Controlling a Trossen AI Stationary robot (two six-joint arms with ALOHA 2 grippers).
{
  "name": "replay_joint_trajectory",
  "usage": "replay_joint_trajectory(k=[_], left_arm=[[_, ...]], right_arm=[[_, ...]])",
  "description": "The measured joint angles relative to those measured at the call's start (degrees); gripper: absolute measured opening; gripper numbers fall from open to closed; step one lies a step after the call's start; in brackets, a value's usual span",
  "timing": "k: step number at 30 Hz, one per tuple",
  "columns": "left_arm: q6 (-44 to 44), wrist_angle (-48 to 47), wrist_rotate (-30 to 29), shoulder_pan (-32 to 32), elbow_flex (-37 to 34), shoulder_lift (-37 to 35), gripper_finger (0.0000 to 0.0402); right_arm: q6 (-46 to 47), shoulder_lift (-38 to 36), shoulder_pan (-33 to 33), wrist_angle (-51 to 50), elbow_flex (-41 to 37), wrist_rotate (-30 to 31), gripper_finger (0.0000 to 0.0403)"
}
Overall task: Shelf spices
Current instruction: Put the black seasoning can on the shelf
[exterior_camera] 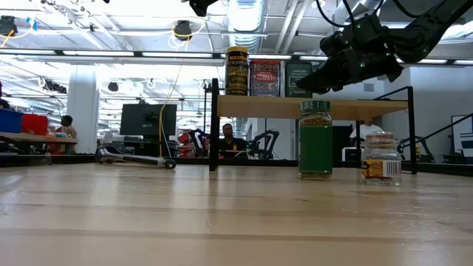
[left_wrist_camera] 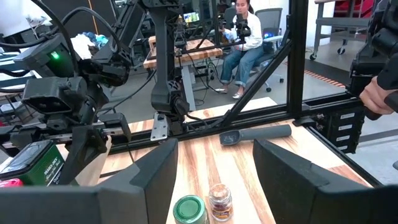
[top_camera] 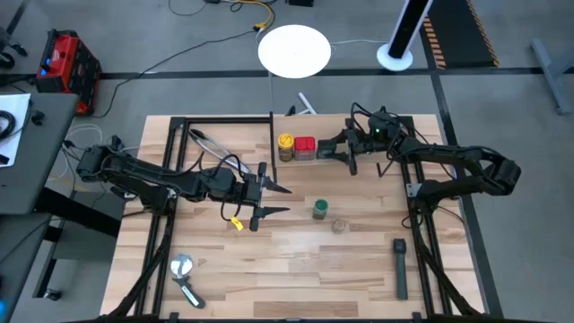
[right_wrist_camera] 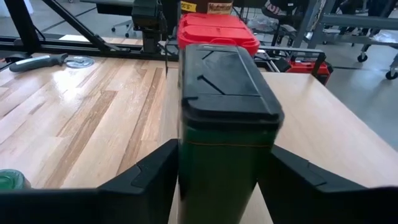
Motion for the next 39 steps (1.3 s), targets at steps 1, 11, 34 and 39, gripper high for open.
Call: replay_joint_trajectory(k=[1, 11, 34, 39], left_arm=[[0.0, 0.0, 0.0, 0.0, 0.0, 0.0, 0.0201], [-0.3, 0.0, -0.1, 0.0, 0.0, 0.0, 0.0201], [-0.4, 0.0, -0.1, 0.0, 0.0, 0.0, 0.0201], [-0.4, 0.1, -0.1, 0.0, 0.0, 0.0, 0.0201]], right_arm=[[0.0, -0.2, -0.2, -0.1, 0.0, 0.0, 0.0199], [0.5, -3.6, -1.0, -2.2, 0.0, 0.0, 0.0182], [-2.8, -3.7, 0.4, -2.7, 0.0, 1.8, 0.0182], [-4.3, -3.7, 0.4, -2.7, 0.0, 1.8, 0.0182]])
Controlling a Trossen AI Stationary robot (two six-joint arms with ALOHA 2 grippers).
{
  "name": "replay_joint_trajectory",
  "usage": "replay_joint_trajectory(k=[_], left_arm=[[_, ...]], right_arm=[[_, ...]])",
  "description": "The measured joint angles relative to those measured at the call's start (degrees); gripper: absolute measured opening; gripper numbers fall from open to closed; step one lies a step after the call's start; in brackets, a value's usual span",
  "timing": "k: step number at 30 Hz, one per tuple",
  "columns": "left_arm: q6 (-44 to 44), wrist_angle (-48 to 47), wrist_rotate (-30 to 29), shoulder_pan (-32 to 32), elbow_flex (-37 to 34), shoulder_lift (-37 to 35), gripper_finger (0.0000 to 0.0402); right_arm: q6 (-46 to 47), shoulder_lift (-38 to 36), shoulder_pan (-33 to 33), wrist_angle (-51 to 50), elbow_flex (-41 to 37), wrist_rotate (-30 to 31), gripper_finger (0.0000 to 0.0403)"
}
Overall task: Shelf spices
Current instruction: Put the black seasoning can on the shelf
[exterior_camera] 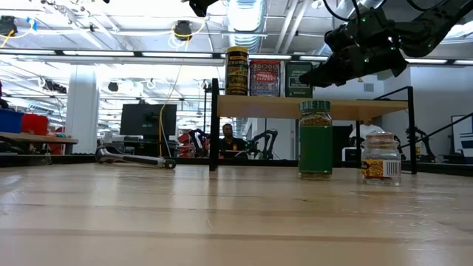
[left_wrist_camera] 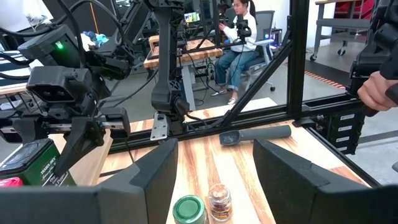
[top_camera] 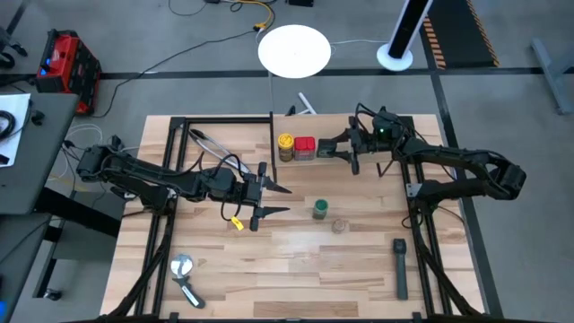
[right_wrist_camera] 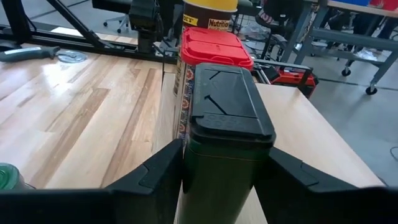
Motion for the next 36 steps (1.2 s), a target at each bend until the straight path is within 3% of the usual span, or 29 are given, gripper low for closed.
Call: replay_joint_trajectory(k=[18, 36], left_arm=[[0.0, 1.5, 0.0, 0.0, 0.0, 0.0, 0.0201], [-0.1, 1.5, 0.0, 0.0, 0.0, 0.0, 0.0201]], right_arm=[[-2.3, 0.0, 0.1, -0.1, 0.0, -0.3, 0.0182], [4.8, 0.0, 0.1, -0.2, 0.1, -0.3, 0.0197]])
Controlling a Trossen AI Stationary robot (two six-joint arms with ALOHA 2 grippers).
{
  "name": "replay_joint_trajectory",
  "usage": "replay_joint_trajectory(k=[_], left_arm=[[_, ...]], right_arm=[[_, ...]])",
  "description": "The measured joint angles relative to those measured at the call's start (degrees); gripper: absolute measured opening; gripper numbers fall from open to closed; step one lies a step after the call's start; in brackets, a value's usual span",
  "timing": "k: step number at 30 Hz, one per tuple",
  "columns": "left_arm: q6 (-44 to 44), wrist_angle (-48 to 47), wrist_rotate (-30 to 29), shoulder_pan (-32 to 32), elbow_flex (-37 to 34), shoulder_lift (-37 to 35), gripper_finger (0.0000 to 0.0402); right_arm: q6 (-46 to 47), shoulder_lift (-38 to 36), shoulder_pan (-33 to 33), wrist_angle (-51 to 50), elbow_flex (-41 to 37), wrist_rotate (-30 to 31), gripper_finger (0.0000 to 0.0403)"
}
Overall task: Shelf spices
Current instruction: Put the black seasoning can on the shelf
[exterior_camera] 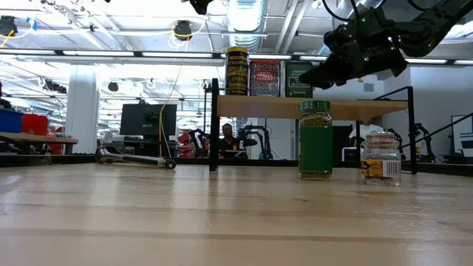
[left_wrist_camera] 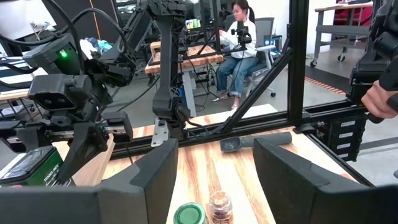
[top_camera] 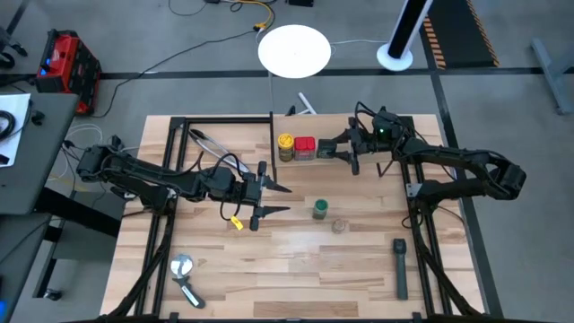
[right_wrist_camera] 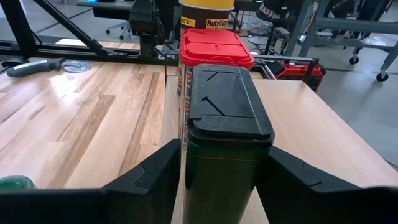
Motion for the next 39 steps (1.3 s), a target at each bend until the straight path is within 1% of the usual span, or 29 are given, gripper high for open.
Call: replay_joint_trajectory(k=[8, 18, 27, 32, 39], left_arm=[[-0.2, 0.0, 0.0, 0.0, 0.0, 0.0, 0.0201], [-0.6, 0.0, 0.0, 0.0, 0.0, 0.0, 0.0201], [-0.8, 0.0, 0.0, 0.0, 0.0, 0.0, 0.0201], [-0.9, 0.0, 0.0, 0.0, 0.0, 0.0, 0.0201], [-1.0, 0.0, 0.0, 0.0, 0.0, 0.0, 0.0201]], right_arm=[[0.5, 0.0, 0.0, 0.0, 0.0, 0.0, 0.0234], [1.6, 0.0, -0.2, -1.0, 0.0, 0.0, 0.0237], [2.4, -0.5, -2.0, -3.7, 0.0, -0.1, 0.0237], [2.5, -4.3, -2.1, -6.2, 0.0, -0.1, 0.0237], [2.5, -11.9, -2.1, -12.9, 0.0, -0.1, 0.0237]])
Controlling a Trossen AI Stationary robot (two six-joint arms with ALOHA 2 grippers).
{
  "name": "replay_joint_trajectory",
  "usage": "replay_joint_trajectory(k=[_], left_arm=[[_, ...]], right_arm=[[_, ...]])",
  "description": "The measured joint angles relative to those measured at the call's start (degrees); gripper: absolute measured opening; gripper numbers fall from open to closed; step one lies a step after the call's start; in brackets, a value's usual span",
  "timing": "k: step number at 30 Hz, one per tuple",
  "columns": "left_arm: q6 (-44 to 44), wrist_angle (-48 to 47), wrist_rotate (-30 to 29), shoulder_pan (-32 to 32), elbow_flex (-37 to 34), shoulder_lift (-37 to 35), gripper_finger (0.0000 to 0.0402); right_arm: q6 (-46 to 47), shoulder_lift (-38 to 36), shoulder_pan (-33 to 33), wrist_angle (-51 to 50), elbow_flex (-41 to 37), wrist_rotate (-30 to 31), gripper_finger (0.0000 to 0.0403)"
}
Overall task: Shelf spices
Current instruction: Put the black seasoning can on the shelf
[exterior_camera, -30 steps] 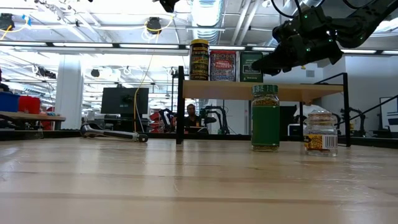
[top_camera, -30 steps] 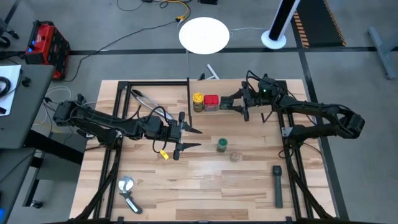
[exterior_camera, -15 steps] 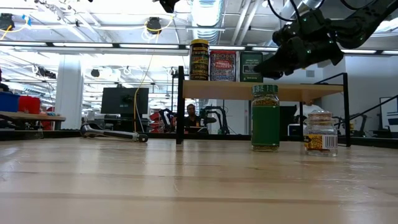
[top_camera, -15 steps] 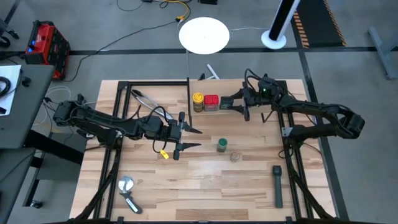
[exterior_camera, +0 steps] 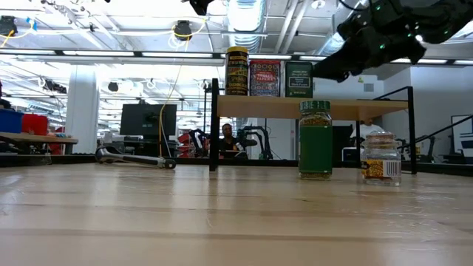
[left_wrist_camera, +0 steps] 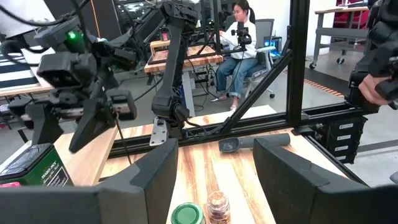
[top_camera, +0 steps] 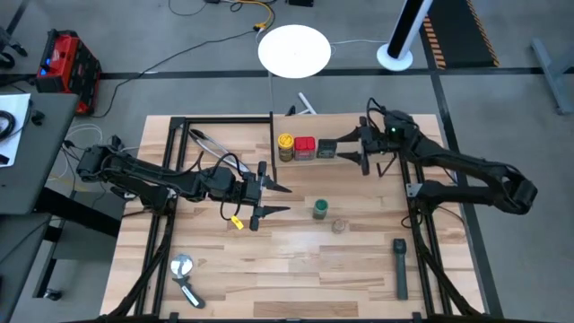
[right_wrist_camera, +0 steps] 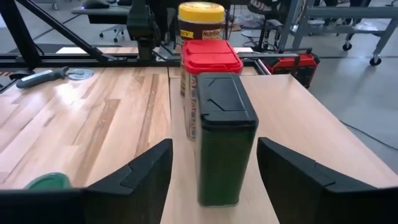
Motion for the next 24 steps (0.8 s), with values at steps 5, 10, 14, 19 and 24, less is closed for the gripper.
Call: replay_joint_trajectory(k=[5, 10, 14, 19, 24], left_arm=[[-0.4, 0.0, 0.0, 0.0, 0.0, 0.0, 0.0201], [-0.4, 0.0, 0.0, 0.0, 0.0, 0.0, 0.0201], [-0.4, 0.1, 0.0, 0.0, 0.0, 0.0, 0.0201], [-0.2, 0.9, 0.0, 0.0, 0.0, 0.0, 0.0201], [0.3, 1.5, 0.0, 0.0, 0.0, 0.0, 0.0201]], right_arm=[[0.4, -5.4, 0.0, -4.4, 0.0, 0.8, 0.0237], [0.4, -9.3, 0.0, -7.5, 0.0, 7.4, 0.0235], [1.0, -9.8, -0.1, -7.1, 0.0, 14.9, 0.0212], [1.0, -7.7, -1.3, -6.2, 0.0, 18.2, 0.0132], [0.2, -2.7, -2.1, -2.5, 0.0, 18.2, 0.0022]])
